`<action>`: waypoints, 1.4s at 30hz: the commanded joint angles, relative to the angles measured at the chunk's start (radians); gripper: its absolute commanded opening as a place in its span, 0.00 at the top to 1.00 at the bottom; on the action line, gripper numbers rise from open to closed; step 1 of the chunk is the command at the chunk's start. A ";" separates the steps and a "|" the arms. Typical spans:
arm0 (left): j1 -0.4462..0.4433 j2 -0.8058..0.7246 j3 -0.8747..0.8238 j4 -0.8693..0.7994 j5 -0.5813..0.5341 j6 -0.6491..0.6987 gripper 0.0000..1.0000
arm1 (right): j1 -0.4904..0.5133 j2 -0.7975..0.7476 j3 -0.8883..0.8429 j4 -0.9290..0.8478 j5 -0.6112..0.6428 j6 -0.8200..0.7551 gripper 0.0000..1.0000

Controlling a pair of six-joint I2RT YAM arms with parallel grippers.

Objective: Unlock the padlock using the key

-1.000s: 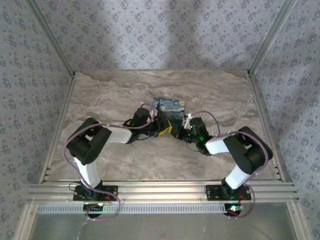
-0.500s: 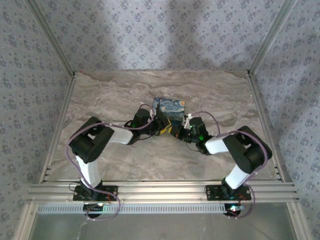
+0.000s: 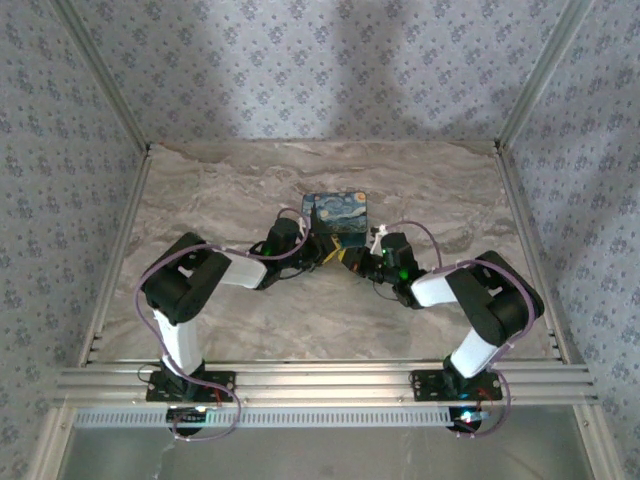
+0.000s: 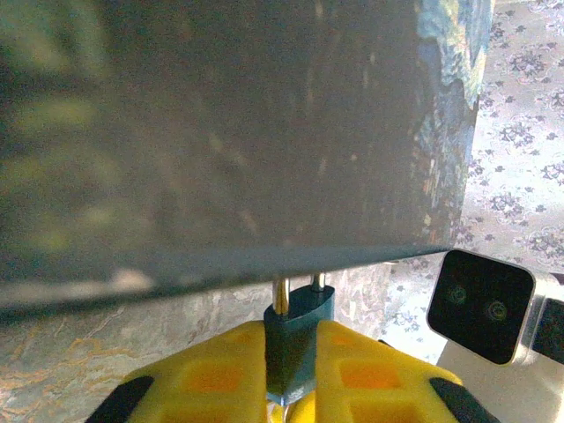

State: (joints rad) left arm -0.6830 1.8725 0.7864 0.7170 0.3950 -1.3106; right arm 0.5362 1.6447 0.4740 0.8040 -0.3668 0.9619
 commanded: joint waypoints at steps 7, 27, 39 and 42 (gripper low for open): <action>-0.022 0.013 0.000 0.024 0.031 -0.033 0.93 | 0.001 -0.019 0.011 0.028 -0.019 -0.007 0.85; -0.023 -0.009 0.006 -0.007 0.025 -0.042 0.93 | -0.031 -0.483 -0.057 -0.436 0.236 -0.724 0.30; -0.022 -0.016 0.012 -0.010 0.030 -0.062 0.93 | 0.197 -0.476 -0.065 -0.402 0.485 -1.589 0.25; -0.021 -0.015 0.016 -0.011 0.033 -0.064 0.93 | 0.204 -0.436 -0.063 -0.378 0.507 -1.639 0.25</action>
State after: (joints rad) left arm -0.6960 1.8721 0.7868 0.7223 0.3958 -1.3338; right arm 0.7334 1.1824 0.4221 0.3939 0.0563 -0.4854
